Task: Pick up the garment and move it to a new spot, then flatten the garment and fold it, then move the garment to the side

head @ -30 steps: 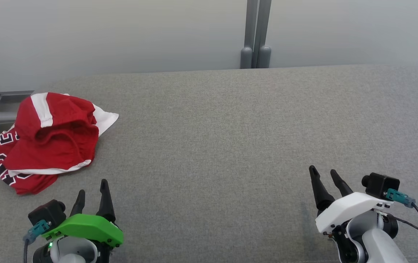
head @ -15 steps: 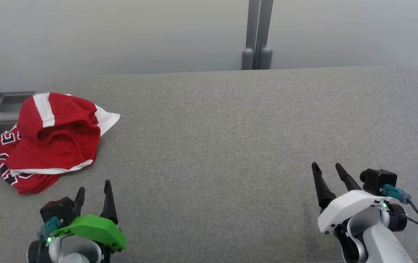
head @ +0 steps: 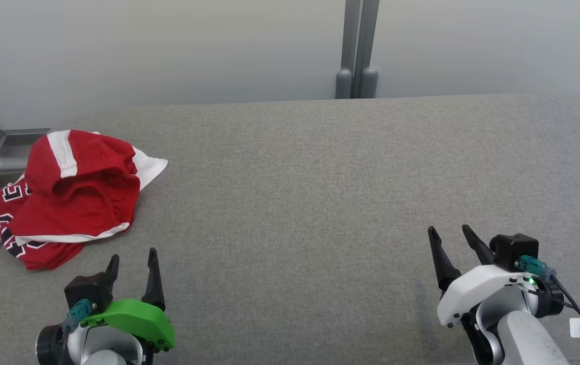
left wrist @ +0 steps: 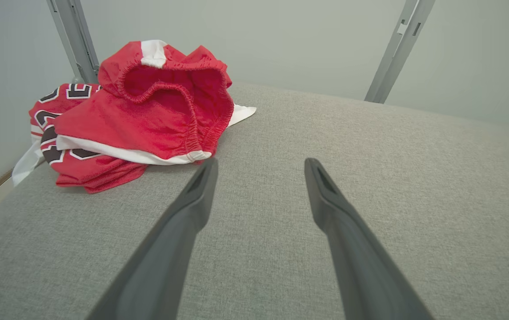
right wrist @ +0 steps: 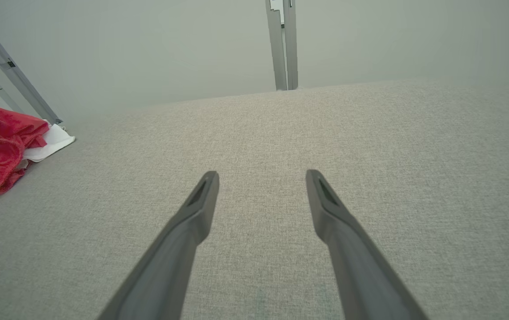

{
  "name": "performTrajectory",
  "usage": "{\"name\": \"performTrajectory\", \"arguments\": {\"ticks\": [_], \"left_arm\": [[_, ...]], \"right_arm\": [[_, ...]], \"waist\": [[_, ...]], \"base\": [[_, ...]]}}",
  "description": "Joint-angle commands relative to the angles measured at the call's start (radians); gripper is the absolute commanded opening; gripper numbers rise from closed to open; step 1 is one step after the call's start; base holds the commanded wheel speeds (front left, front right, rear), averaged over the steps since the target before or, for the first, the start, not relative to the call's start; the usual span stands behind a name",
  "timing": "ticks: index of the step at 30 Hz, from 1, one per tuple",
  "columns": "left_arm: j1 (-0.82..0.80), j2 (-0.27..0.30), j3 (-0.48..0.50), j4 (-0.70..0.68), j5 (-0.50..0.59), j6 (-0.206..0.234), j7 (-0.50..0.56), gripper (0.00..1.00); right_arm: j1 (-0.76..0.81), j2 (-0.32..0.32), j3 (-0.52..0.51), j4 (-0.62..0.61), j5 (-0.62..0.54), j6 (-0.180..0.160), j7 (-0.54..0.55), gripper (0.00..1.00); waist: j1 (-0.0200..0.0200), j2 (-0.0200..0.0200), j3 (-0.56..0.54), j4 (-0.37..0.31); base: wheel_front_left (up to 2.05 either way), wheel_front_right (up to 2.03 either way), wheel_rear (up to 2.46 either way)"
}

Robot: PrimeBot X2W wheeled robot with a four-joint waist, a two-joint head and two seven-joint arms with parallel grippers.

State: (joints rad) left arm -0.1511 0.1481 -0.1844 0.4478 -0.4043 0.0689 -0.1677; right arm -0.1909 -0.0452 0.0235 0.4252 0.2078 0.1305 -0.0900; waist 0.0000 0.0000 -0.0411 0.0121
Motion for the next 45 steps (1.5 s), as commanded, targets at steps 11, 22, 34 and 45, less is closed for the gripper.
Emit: {"name": "performTrajectory", "arguments": {"ticks": [11, 22, 34, 45], "left_arm": [[-0.007, 0.024, -0.028, -0.004, 0.093, 0.024, -0.028, 1.00], [-0.005, 0.035, -0.051, -0.004, 0.150, 0.041, -0.039, 1.00], [-0.007, 0.041, -0.063, 0.002, 0.150, 0.047, -0.040, 1.00], [-0.007, 0.042, -0.065, 0.007, 0.129, 0.049, -0.034, 1.00]], "right_arm": [[-0.037, -0.007, 0.015, 0.032, -0.120, 0.000, -0.027, 1.00], [-0.048, -0.007, 0.019, 0.056, -0.197, 0.000, -0.036, 1.00], [-0.055, -0.007, 0.021, 0.069, -0.201, 0.000, -0.038, 1.00], [-0.042, -0.006, 0.017, 0.067, -0.190, 0.000, -0.047, 1.00]], "waist": [[0.0000, 0.0000, -0.005, 0.003], [0.0000, 0.0000, -0.009, 0.001], [0.0000, 0.0000, -0.011, 0.002], [0.0000, 0.0000, -0.011, 0.032]], "base": [[0.00, 0.00, 0.00], [0.00, 0.00, 0.00], [0.00, 0.00, 0.00], [0.00, 0.00, 0.00]]}}
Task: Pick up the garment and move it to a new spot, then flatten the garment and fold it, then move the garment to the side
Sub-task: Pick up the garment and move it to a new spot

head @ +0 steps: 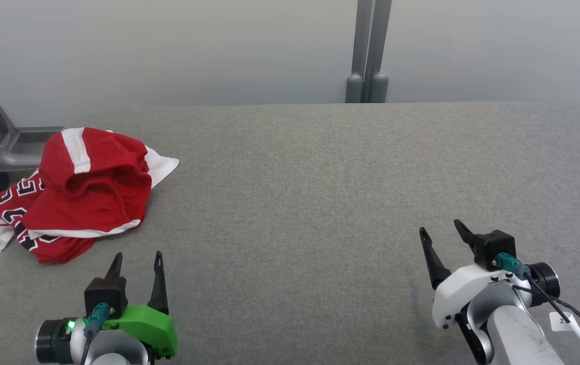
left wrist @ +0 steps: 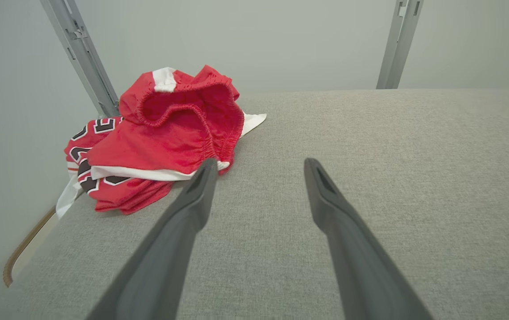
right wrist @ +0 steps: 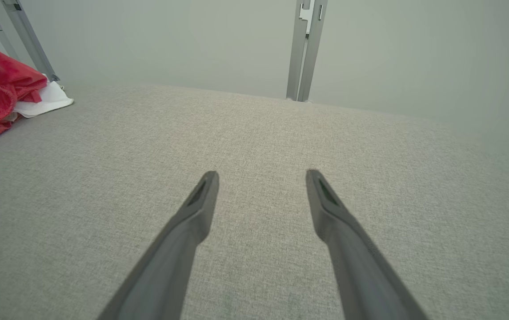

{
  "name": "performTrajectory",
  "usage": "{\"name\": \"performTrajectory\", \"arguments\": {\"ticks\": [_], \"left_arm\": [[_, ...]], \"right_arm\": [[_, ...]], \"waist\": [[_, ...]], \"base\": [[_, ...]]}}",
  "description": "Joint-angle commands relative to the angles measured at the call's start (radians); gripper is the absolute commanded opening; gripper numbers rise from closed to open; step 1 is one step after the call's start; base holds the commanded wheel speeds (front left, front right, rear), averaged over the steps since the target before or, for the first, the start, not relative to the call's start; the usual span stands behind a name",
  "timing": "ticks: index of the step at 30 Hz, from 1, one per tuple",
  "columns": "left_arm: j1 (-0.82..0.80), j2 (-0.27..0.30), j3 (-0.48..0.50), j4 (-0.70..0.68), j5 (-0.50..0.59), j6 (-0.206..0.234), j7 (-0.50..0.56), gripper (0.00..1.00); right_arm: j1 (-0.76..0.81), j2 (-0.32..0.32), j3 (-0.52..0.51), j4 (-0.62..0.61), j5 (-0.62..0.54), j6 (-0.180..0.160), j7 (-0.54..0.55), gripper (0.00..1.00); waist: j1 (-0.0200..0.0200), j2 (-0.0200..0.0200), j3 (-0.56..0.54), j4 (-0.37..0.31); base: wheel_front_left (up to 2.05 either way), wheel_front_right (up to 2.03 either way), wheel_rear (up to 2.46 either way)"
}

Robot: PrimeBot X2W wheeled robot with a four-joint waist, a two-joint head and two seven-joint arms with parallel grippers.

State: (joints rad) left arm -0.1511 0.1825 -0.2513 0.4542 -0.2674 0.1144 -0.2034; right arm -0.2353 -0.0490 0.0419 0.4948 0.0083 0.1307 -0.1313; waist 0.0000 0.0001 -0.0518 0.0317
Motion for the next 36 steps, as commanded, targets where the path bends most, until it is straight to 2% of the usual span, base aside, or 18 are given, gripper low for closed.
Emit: {"name": "performTrajectory", "arguments": {"ticks": [1, 14, 22, 29, 36], "left_arm": [[-0.006, 0.008, 0.004, 0.001, -0.010, 0.005, 0.003, 1.00], [0.034, 0.033, 0.016, -0.020, -0.044, 0.007, 0.040, 1.00], [0.070, 0.056, 0.022, -0.079, -0.065, 0.018, 0.093, 1.00], [0.092, 0.066, 0.023, -0.116, -0.073, 0.029, 0.107, 1.00], [0.095, 0.063, 0.033, -0.141, -0.093, 0.037, 0.117, 1.00]], "right_arm": [[0.007, -0.003, 0.000, -0.004, 0.009, 0.000, -0.006, 1.00], [0.042, -0.003, 0.021, -0.019, 0.032, 0.000, -0.034, 1.00], [0.051, -0.003, 0.041, -0.025, 0.058, 0.000, -0.059, 1.00], [0.052, -0.003, 0.049, -0.021, 0.068, 0.000, -0.068, 1.00], [0.049, -0.003, 0.049, -0.022, 0.066, 0.000, -0.068, 1.00]], "waist": [[0.0000, -0.0001, 0.000, 0.022], [0.0000, -0.0001, -0.010, 0.197], [0.0000, -0.0001, -0.013, 0.298], [0.0000, -0.0001, -0.012, 0.342], [0.0000, -0.0001, -0.007, 0.355]], "base": [[0.00, 0.00, 0.00], [0.00, 0.00, 0.00], [0.00, 0.00, 0.00], [0.00, 0.00, 0.00], [0.00, 0.00, 0.00]]}}
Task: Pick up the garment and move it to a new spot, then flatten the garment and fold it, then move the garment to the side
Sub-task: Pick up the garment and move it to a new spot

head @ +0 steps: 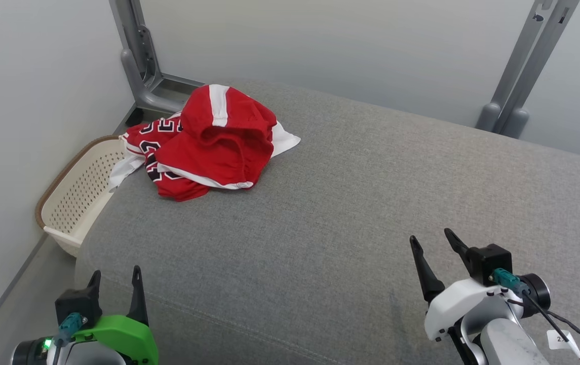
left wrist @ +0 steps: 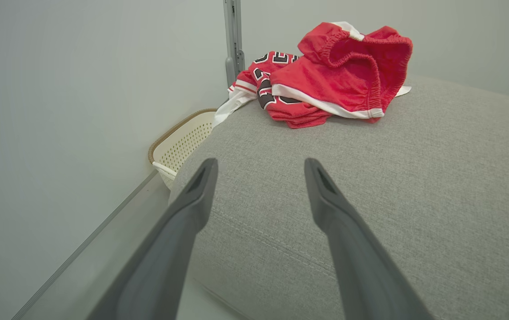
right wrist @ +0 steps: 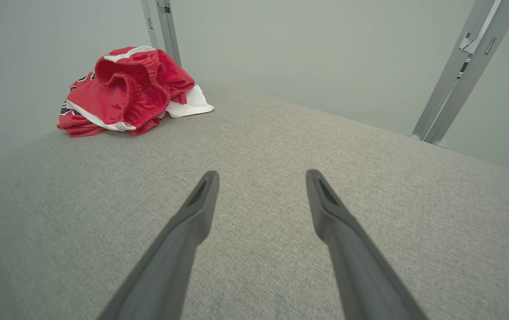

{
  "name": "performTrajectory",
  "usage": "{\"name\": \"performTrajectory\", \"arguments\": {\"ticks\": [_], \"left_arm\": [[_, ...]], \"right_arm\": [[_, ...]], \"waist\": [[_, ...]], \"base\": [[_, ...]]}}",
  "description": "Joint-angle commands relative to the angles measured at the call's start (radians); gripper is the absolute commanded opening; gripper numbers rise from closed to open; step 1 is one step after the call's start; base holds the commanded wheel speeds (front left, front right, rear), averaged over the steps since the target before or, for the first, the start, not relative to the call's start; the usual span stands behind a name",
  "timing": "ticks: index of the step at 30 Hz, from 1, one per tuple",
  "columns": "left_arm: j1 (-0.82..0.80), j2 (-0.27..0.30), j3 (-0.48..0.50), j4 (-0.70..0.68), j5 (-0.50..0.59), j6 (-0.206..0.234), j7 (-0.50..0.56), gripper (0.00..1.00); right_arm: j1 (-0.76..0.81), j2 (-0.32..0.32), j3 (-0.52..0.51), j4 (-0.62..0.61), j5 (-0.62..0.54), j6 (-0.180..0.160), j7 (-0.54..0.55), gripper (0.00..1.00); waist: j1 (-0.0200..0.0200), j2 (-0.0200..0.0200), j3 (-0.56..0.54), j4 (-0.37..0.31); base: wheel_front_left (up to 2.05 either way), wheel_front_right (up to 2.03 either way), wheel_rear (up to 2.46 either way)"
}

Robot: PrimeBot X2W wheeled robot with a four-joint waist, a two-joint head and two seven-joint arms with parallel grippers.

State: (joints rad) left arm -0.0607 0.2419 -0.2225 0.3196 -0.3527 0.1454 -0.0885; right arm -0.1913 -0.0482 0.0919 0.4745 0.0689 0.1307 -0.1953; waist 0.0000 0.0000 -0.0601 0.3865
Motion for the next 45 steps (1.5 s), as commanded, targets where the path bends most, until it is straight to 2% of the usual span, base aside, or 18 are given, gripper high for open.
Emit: {"name": "performTrajectory", "arguments": {"ticks": [1, 8, 15, 20, 26, 34, 42, 45], "left_arm": [[0.002, 0.001, 0.004, -0.008, -0.007, 0.007, 0.005, 1.00], [-0.074, -0.006, -0.009, 0.000, -0.041, -0.025, 0.066, 1.00], [-0.328, -0.024, -0.010, 0.132, -0.114, -0.078, 0.269, 1.00], [-0.526, -0.043, 0.005, 0.237, -0.156, -0.091, 0.369, 1.00], [-0.707, -0.045, 0.021, 0.334, -0.183, -0.084, 0.429, 1.00], [-0.898, -0.007, 0.047, 0.406, -0.199, -0.062, 0.516, 1.00], [-0.995, 0.064, 0.052, 0.457, -0.196, -0.042, 0.625, 1.00], [-1.004, 0.071, 0.064, 0.465, -0.210, -0.024, 0.641, 1.00]], "right_arm": [[0.004, -0.004, -0.001, -0.002, 0.006, 0.000, -0.003, 1.00], [0.004, -0.004, -0.014, -0.013, -0.004, 0.000, 0.007, 1.00], [-0.034, -0.004, -0.016, -0.065, -0.044, 0.000, 0.045, 1.00], [-0.062, -0.004, -0.012, -0.133, -0.091, 0.000, 0.088, 1.00], [-0.090, -0.004, 0.019, -0.217, -0.126, 0.000, 0.120, 1.00], [-0.134, -0.004, 0.070, -0.306, -0.169, 0.000, 0.157, 1.00], [-0.115, -0.003, 0.074, -0.351, -0.191, 0.000, 0.173, 1.00], [-0.111, -0.003, 0.064, -0.364, -0.198, 0.000, 0.172, 1.00]], "waist": [[0.0000, 0.0000, 0.003, 0.000], [0.0000, 0.0000, 0.020, 0.005], [0.0000, 0.0000, 0.112, -0.015], [0.0000, 0.0000, 0.206, -0.049], [0.0000, 0.0000, 0.309, -0.104], [0.0000, 0.0000, 0.436, -0.186], [0.0000, 0.0000, 0.525, -0.251], [0.0000, 0.0000, 0.550, -0.262]], "base": [[0.00, 0.00, 0.00], [0.00, 0.00, 0.00], [0.00, 0.00, 0.00], [0.00, 0.00, 0.00], [0.00, 0.00, 0.00], [0.00, 0.00, 0.00], [0.00, 0.00, 0.00], [0.00, 0.00, 0.00]]}}
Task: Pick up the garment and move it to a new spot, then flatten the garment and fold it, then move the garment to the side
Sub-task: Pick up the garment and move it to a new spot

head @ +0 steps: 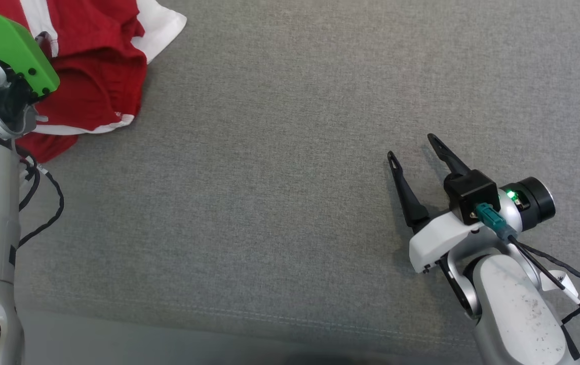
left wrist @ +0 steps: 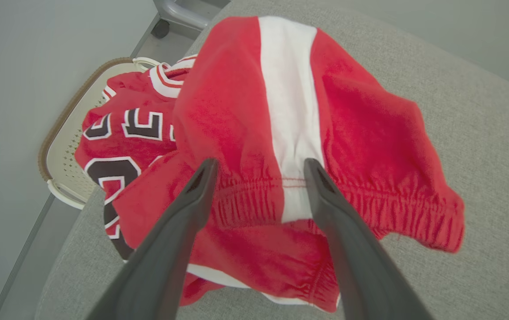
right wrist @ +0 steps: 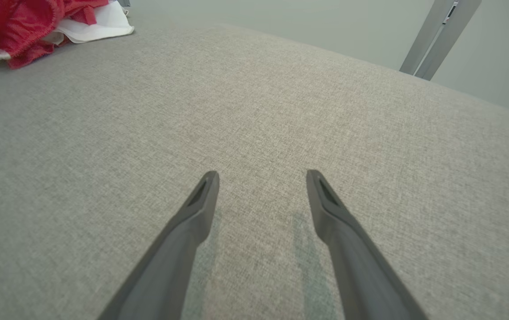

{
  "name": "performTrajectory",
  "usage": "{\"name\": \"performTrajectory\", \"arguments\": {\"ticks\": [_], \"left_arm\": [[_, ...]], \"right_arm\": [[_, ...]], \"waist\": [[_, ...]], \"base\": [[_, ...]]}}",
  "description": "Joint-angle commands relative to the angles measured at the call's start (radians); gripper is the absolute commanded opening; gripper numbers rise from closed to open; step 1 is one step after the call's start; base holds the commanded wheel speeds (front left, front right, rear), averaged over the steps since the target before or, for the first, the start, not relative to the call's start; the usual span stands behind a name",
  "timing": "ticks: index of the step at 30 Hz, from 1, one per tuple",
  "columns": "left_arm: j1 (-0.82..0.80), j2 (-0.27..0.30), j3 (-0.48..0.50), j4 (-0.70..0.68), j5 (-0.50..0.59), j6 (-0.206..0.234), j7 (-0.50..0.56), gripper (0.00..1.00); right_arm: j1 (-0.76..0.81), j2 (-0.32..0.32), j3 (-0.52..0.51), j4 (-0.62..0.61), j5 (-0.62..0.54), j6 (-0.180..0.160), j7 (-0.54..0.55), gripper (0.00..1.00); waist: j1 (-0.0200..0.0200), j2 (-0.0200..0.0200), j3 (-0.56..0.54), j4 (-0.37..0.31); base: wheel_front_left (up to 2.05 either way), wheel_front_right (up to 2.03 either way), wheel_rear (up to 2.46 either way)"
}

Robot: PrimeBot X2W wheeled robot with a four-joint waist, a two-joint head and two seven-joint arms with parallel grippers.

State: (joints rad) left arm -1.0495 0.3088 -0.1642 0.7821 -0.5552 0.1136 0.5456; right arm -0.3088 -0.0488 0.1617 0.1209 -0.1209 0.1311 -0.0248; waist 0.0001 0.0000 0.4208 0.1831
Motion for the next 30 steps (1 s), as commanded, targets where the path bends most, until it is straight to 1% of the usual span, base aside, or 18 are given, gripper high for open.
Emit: {"name": "performTrajectory", "arguments": {"ticks": [1, 7, 8, 9, 10, 11, 15, 20, 24, 26, 30], "left_arm": [[-0.018, 0.007, 0.008, 0.007, -0.008, 0.012, 0.013, 1.00], [0.007, 0.008, -0.008, 0.030, 0.003, 0.035, 0.033, 1.00], [0.011, 0.008, -0.011, 0.033, 0.005, 0.036, 0.031, 0.85], [0.014, 0.008, -0.016, 0.035, 0.010, 0.039, 0.025, 0.49], [0.018, 0.006, -0.020, 0.037, 0.013, 0.038, 0.024, 0.17], [0.021, 0.003, -0.020, 0.038, 0.011, 0.037, 0.017, 0.00], [0.028, 0.010, -0.032, 0.031, 0.023, 0.026, -0.015, 0.00], [0.029, 0.008, -0.045, 0.004, 0.038, 0.007, -0.097, 0.00], [-0.005, 0.018, -0.079, -0.039, 0.074, -0.029, -0.173, 0.00], [-0.022, 0.013, -0.106, -0.070, 0.099, -0.051, -0.222, 0.00], [-0.048, 0.006, -0.154, -0.116, 0.134, -0.073, -0.240, 0.00]], "right_arm": [[0.008, -0.003, -0.009, -0.015, -0.008, -0.001, 0.002, 1.00], [0.018, -0.003, -0.014, -0.021, -0.012, -0.001, 0.002, 1.00], [0.016, -0.003, -0.013, -0.022, -0.009, -0.001, 0.002, 1.00], [0.015, -0.003, -0.011, -0.021, -0.007, -0.001, 0.001, 1.00], [0.014, -0.003, -0.009, -0.018, -0.004, -0.001, -0.001, 1.00], [0.012, -0.003, -0.006, -0.013, -0.001, -0.001, -0.002, 1.00], [0.011, -0.003, 0.004, 0.005, 0.012, -0.001, -0.007, 1.00], [0.022, -0.003, 0.013, 0.034, 0.039, -0.001, -0.026, 1.00], [0.036, -0.003, 0.010, 0.059, 0.076, -0.001, -0.042, 1.00], [0.047, -0.003, 0.010, 0.084, 0.098, -0.001, -0.053, 1.00], [0.054, -0.003, 0.009, 0.112, 0.127, -0.001, -0.073, 1.00]], "waist": [[-0.0001, 0.0000, 0.076, -0.059], [-0.0001, 0.0000, 0.085, -0.054], [-0.0001, 0.0000, 0.085, -0.053], [-0.0001, 0.0000, 0.083, -0.050], [-0.0001, 0.0000, 0.080, -0.049], [-0.0001, 0.0000, 0.075, -0.047], [-0.0001, 0.0000, 0.047, -0.047], [-0.0001, 0.0000, -0.008, -0.052], [-0.0001, 0.0000, -0.057, -0.066], [-0.0001, 0.0000, -0.102, -0.086], [-0.0001, 0.0000, -0.156, -0.125]], "base": [[0.00, 0.00, 0.00], [0.00, 0.00, 0.00], [0.00, 0.00, 0.00], [0.00, 0.00, 0.00], [0.00, 0.00, 0.00], [0.00, 0.00, 0.00], [0.00, 0.00, 0.00], [0.00, 0.00, 0.00], [0.00, 0.00, 0.00], [0.00, 0.00, 0.00], [0.00, 0.00, 0.00]]}}
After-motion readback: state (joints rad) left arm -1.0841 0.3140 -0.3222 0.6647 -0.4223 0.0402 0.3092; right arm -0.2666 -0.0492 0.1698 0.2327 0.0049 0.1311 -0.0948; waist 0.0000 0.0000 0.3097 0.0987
